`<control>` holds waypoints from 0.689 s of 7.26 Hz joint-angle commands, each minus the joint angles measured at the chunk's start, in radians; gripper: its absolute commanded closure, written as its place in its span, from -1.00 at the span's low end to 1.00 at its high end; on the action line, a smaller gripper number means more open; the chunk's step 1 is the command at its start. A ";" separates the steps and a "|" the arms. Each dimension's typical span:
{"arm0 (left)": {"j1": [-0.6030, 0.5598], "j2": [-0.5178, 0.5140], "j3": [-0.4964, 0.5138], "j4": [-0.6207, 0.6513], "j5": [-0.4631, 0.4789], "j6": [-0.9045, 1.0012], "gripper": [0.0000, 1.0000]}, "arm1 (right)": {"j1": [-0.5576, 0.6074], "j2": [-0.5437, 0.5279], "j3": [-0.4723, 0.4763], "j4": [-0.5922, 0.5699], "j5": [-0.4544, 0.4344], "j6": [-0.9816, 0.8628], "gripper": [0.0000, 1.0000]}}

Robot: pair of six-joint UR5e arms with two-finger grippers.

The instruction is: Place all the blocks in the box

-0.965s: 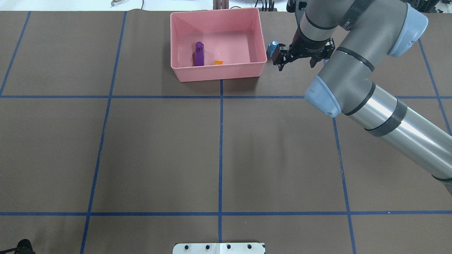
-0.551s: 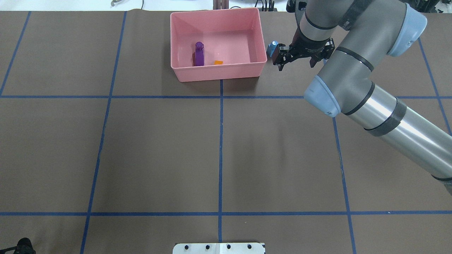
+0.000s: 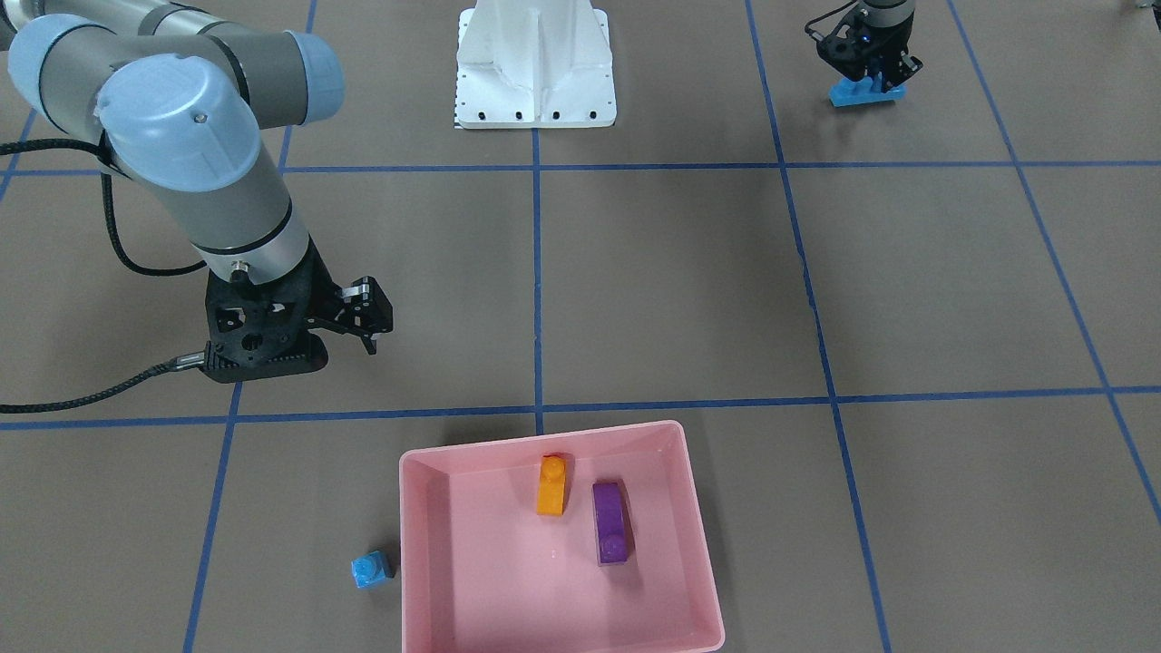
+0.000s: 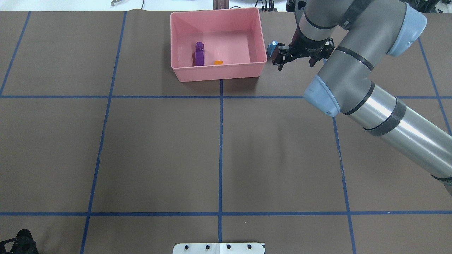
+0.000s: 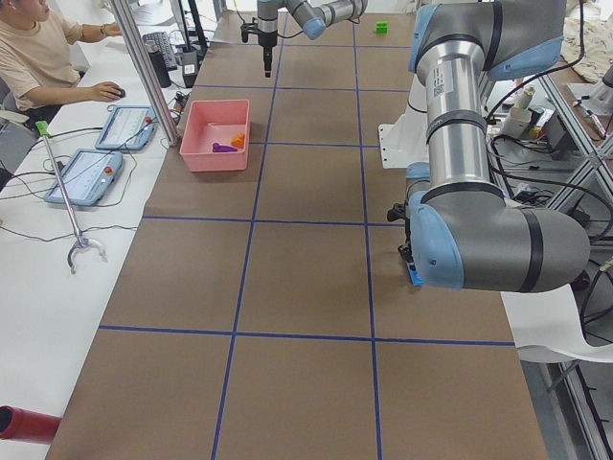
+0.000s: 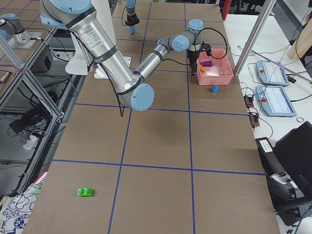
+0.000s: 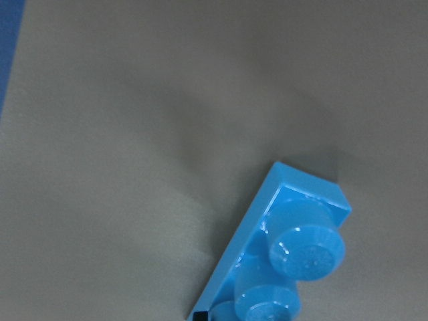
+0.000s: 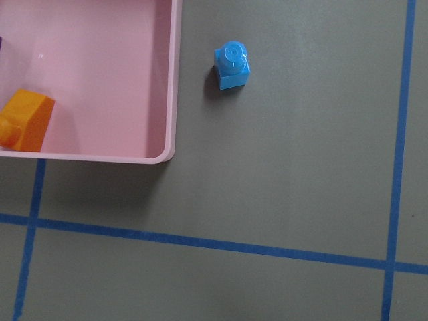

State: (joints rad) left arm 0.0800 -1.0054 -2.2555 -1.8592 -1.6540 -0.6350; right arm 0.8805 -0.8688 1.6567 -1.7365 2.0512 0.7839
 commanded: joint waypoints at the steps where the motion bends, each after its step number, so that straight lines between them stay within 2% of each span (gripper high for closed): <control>1: -0.093 -0.005 -0.071 0.000 -0.083 -0.002 1.00 | 0.000 0.001 0.002 -0.002 0.001 0.000 -0.99; 3: -0.289 -0.094 -0.098 0.052 -0.261 -0.003 1.00 | 0.003 -0.001 0.003 0.000 0.000 0.000 -0.99; 4: -0.390 -0.214 -0.102 0.165 -0.329 0.000 1.00 | 0.009 -0.001 0.003 0.000 0.003 -0.002 -0.98; 5: -0.482 -0.361 -0.102 0.292 -0.358 0.001 1.00 | 0.021 -0.001 0.003 0.000 0.004 -0.029 -0.98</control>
State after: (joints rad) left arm -0.2829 -1.2069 -2.3542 -1.7072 -1.9529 -0.6357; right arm 0.8900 -0.8696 1.6595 -1.7365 2.0533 0.7767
